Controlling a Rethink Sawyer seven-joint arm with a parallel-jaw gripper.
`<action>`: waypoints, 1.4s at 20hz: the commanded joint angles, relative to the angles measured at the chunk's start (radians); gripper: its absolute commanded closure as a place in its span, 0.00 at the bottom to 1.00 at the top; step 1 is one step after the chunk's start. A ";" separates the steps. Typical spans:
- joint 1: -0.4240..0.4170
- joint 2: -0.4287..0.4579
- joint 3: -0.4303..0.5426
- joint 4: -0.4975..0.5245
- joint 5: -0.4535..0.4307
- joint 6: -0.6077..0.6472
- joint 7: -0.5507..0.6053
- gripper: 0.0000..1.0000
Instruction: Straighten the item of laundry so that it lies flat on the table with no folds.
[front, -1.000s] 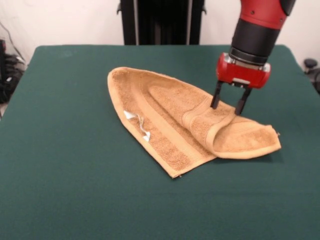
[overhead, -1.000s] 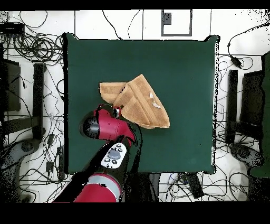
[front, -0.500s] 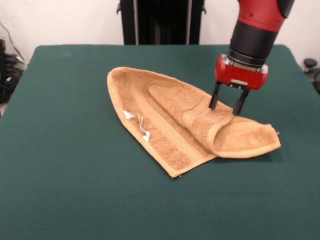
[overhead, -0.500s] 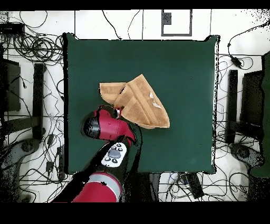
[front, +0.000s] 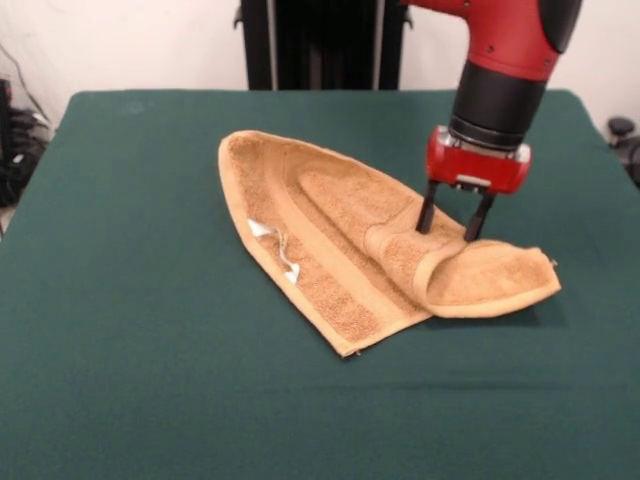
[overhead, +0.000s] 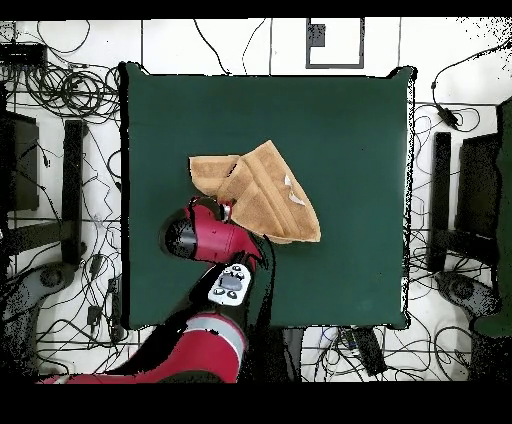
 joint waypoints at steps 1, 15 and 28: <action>-0.093 0.084 0.253 0.036 -0.035 -0.134 0.233 0.00; -0.155 0.072 0.332 0.057 -0.092 -0.167 0.234 0.00; -0.334 0.087 0.550 0.103 -0.226 -0.230 0.247 0.00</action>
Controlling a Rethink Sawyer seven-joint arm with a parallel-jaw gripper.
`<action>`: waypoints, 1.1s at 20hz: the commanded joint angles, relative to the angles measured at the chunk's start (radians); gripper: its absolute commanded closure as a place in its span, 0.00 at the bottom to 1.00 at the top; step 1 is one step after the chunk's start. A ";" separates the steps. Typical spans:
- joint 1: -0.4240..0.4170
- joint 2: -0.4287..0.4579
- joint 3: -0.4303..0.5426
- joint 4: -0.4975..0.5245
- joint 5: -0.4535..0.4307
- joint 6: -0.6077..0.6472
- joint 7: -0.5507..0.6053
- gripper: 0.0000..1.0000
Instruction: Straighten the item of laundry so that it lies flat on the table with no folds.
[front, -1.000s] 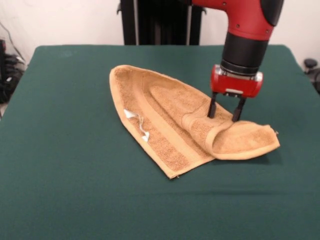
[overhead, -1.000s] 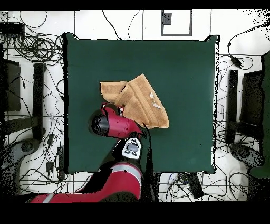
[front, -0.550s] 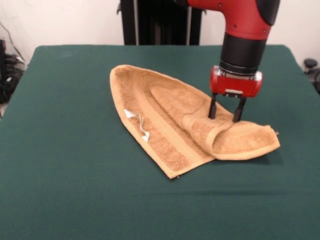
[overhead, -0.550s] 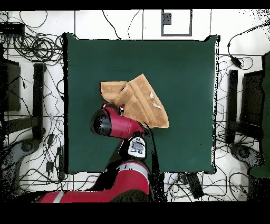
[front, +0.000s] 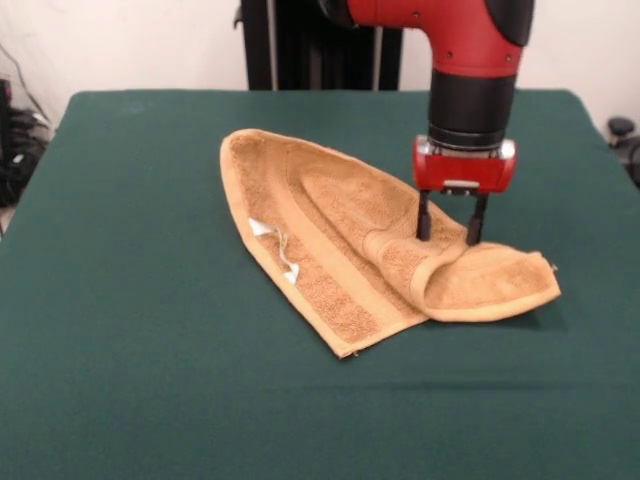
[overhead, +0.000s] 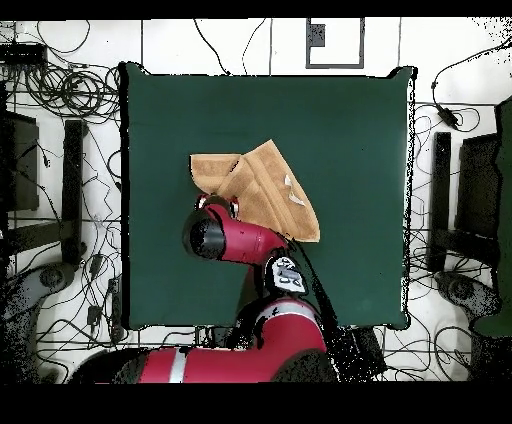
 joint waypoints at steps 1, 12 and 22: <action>-0.069 0.171 0.301 0.008 -0.051 -0.144 0.245 0.00; -0.138 0.172 0.385 0.031 -0.117 -0.139 0.237 0.00; -0.142 0.177 0.416 0.038 -0.118 -0.165 0.257 0.00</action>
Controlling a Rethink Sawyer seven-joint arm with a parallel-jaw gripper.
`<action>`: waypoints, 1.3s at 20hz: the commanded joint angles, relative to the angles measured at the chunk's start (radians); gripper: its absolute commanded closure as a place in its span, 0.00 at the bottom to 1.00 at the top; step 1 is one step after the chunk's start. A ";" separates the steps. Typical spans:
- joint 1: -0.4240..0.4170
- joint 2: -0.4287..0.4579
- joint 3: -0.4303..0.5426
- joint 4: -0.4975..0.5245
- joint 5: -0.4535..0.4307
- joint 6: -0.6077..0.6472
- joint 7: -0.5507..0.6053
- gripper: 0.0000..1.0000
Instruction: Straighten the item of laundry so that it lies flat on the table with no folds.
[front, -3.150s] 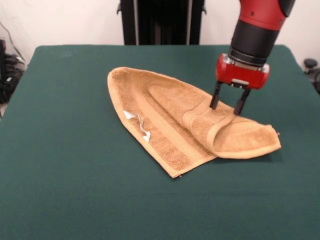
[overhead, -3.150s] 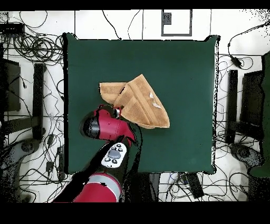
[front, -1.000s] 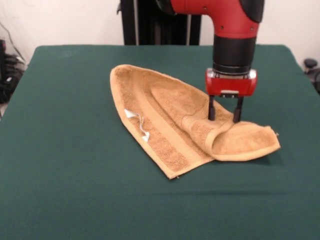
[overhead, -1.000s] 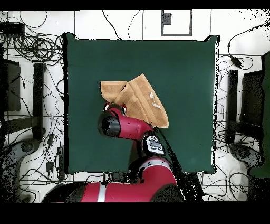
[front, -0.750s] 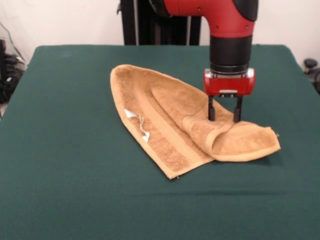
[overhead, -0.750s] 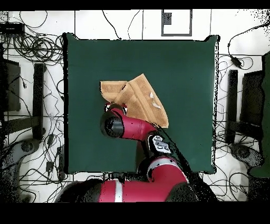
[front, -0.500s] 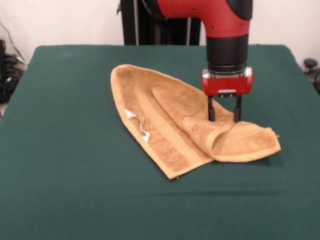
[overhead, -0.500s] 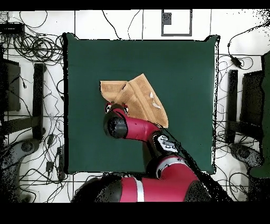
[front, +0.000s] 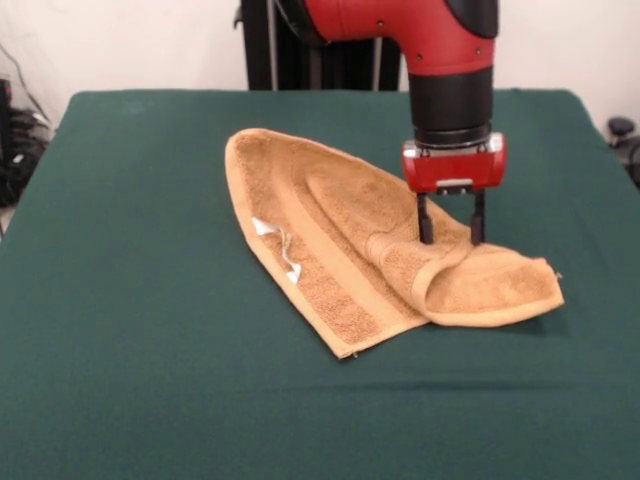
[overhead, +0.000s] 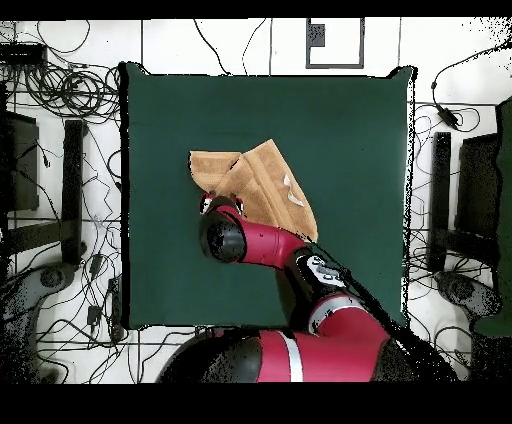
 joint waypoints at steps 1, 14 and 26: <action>0.068 0.185 0.217 -0.029 0.016 -0.101 0.255 0.00; 0.256 0.100 0.086 -0.023 0.248 -0.062 0.310 0.00; 0.238 0.093 0.072 -0.004 0.245 -0.050 0.251 0.00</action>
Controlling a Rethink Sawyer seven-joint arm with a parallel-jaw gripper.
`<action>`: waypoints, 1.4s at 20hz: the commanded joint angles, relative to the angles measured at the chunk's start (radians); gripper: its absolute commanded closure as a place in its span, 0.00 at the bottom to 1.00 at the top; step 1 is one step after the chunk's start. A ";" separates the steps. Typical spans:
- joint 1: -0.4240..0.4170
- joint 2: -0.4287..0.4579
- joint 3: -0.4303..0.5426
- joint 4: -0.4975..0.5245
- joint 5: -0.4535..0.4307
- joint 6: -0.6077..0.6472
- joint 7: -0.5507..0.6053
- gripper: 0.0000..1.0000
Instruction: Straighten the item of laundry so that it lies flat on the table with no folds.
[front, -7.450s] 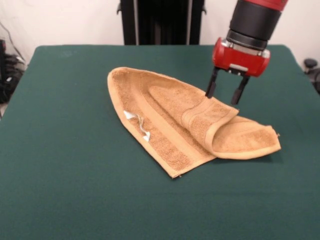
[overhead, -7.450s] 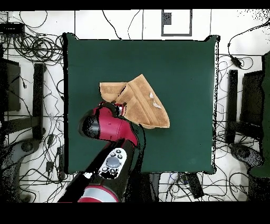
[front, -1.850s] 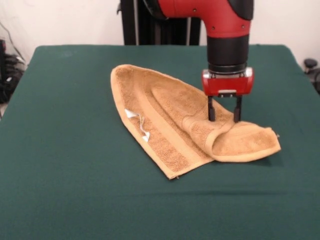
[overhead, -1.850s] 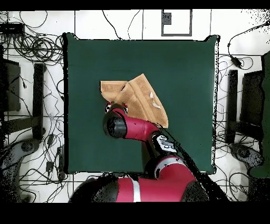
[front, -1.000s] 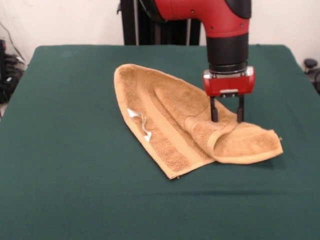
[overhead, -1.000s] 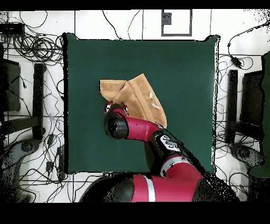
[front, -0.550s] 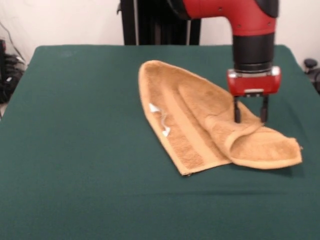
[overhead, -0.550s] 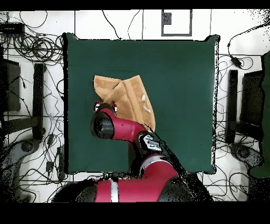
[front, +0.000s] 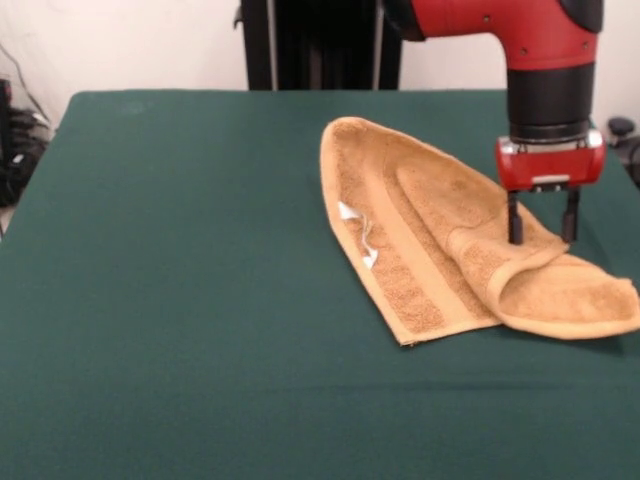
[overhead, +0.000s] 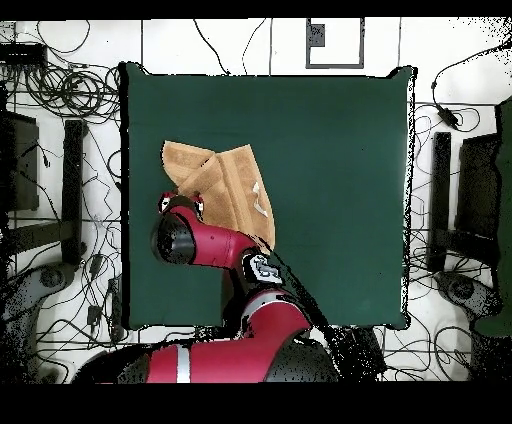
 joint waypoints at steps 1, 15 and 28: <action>0.032 0.090 0.091 -0.003 0.050 0.029 0.244 0.00; 0.121 0.009 -0.088 -0.007 0.082 0.145 0.173 0.00; 0.104 0.006 -0.075 -0.004 0.068 0.176 0.184 1.00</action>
